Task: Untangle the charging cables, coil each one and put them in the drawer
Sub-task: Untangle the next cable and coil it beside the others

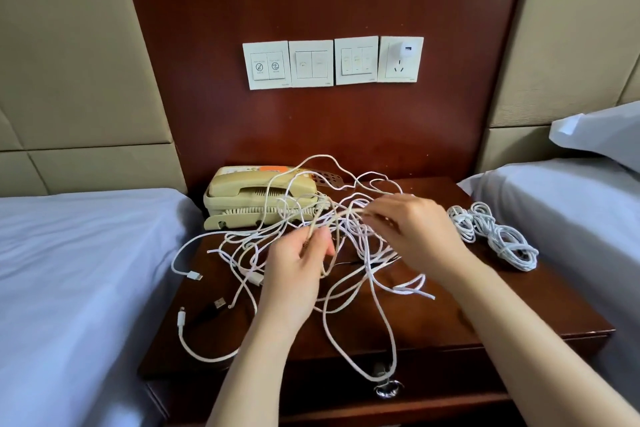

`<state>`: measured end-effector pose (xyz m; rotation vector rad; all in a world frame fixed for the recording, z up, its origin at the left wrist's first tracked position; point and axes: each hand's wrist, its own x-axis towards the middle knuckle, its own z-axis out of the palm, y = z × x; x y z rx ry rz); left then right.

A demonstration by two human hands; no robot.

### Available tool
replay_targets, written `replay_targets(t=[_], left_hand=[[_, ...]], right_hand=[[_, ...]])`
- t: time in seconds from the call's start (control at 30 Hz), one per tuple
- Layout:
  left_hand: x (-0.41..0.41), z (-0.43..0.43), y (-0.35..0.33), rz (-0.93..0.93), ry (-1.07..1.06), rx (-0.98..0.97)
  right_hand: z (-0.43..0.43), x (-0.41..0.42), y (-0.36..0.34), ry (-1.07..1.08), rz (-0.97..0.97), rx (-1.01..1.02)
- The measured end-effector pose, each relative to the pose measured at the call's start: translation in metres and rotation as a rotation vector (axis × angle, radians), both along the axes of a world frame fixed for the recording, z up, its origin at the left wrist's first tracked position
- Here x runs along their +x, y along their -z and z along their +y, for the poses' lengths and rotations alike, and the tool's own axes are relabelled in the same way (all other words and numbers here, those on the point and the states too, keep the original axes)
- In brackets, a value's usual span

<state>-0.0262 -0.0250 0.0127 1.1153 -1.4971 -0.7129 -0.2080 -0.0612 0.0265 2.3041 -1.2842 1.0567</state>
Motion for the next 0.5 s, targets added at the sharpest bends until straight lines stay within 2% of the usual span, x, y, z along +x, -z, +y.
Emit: replay_targets(t=[0.1, 0.2, 0.5], left_hand=[[0.011, -0.008, 0.0, 0.16, -0.118, -0.013], [0.021, -0.017, 0.004, 0.241, -0.271, 0.003], [0.04, -0.037, 0.015, 0.584, -0.417, 0.092]], right_hand=[[-0.015, -0.021, -0.004, 0.105, -0.011, 0.041], [-0.028, -0.035, -0.017, 0.17, -0.003, 0.078], [-0.056, -0.045, -0.052, 0.374, 0.033, 0.194]])
